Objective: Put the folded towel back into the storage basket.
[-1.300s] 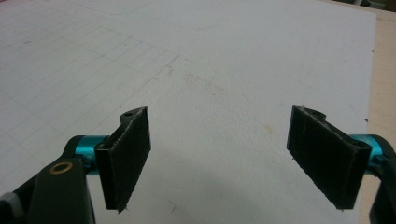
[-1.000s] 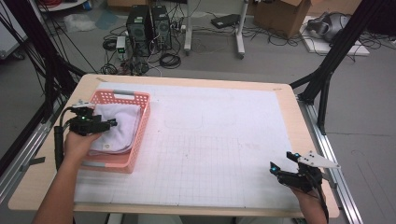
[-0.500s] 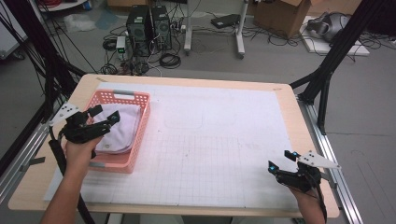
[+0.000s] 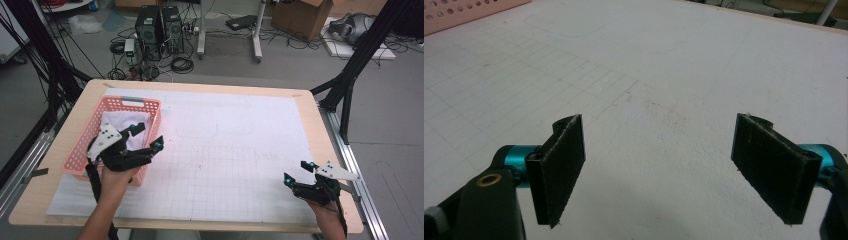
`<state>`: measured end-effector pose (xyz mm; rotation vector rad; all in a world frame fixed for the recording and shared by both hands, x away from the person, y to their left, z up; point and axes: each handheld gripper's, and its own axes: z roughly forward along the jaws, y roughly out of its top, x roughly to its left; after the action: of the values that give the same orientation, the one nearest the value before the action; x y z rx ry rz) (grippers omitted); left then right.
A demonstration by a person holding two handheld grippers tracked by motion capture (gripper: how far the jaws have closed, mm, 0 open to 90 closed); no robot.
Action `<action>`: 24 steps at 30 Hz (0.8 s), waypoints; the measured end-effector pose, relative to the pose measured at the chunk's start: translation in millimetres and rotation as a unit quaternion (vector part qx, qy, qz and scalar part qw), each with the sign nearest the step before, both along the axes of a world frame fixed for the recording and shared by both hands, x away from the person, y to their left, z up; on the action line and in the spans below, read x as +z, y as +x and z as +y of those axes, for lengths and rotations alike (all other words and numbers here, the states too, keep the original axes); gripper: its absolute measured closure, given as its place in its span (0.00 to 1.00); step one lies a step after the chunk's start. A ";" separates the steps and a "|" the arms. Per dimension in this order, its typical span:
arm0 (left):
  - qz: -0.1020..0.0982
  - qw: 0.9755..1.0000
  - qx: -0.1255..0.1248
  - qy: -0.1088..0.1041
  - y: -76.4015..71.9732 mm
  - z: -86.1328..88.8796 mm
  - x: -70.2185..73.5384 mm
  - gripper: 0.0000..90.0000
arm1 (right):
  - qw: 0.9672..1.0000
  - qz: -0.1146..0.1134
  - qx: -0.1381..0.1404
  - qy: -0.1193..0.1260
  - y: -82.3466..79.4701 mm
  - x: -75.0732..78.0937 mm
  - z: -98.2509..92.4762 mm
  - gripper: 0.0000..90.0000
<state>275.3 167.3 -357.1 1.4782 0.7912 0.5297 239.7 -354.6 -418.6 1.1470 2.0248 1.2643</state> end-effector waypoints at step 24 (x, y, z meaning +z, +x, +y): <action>0.044 0.995 -0.070 0.050 -12.5 -62.7 -57.8 0.24 | 1.000 -0.006 0.004 0.002 -1.7 2.5 3.7 0.23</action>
<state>262.9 104.6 -414.9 1.6453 0.7305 0.4054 237.9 -350.9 -416.0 1.1313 2.0211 1.2781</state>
